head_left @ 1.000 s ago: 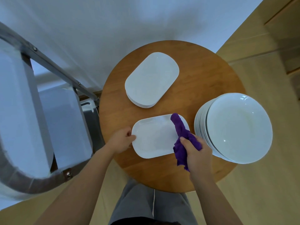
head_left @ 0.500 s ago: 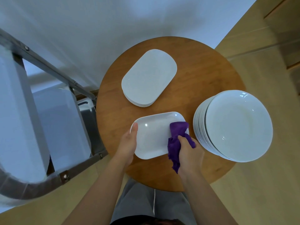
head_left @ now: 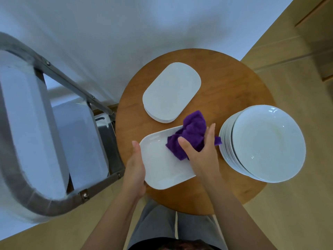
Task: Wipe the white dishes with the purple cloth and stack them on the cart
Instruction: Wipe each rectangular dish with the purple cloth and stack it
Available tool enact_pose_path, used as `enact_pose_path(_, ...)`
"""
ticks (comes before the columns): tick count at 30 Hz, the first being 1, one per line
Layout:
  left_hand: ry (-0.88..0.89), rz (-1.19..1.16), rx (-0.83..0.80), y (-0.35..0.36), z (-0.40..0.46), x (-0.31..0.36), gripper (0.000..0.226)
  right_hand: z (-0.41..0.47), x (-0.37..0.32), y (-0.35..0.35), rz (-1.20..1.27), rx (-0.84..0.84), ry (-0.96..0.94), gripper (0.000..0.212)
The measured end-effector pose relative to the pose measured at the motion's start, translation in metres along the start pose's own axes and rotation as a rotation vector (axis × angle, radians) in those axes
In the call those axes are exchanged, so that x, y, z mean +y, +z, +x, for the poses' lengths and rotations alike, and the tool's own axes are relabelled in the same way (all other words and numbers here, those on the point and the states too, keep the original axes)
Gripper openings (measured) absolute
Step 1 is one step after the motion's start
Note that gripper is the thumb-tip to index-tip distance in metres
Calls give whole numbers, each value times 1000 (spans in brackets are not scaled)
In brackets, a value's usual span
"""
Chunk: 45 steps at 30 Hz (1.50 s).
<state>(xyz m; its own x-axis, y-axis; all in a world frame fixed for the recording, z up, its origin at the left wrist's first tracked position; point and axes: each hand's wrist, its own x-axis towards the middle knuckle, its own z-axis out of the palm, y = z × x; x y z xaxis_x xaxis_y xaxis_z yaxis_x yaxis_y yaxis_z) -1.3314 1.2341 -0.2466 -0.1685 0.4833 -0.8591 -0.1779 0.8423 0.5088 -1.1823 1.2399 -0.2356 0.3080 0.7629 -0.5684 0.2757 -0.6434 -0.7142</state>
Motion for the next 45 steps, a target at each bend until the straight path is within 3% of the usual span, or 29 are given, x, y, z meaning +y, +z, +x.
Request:
enact_pose_path(3, 53, 40, -1, -1, -7, 0, 54, 1, -3, 5, -246, 168, -109, 97)
enact_pose_path(6, 145, 60, -28, 6, -14, 0, 72, -2, -10, 17, -176, 354, -135, 80)
enact_pose_path(8, 193, 72, -30, 6, -16, 3, 62, -3, -15, 25, -130, 363, -153, 76)
enact_pose_path(11, 288, 140, -49, 5, -18, 11, 44, -7, -19, 36, -92, 326, -157, 75)
enact_pose_path(15, 328, 162, -102, 4, -19, 17, 47, -25, -24, 53, -158, 291, -330, 67)
enact_pose_path(17, 308, 67, -172, 3, -20, 19, 51, -33, -25, 60, -241, 249, -434, 63)
enact_pose_path(21, 309, -38, -202, -5, -18, 20, 64, -37, -24, 59, -272, -32, -465, 54)
enact_pose_path(24, 198, -110, -219, -8, -15, 28, 77, -37, -23, 49, -268, -211, -514, 49)
enact_pose_path(27, 39, -186, -298, -7, -12, 32, 86, -36, -25, 42, -361, -278, -602, 49)
enact_pose_path(32, 79, -286, -295, -4, -11, 34, 62, -33, -28, 29, -421, -377, -739, 46)
enact_pose_path(39, 181, -105, -151, -5, -12, 45, 52, -42, -20, 7, -495, -472, -931, 41)
enact_pose_path(45, 218, -95, -92, -3, -26, 47, 39, -30, -3, -21, -821, -430, -1090, 73)
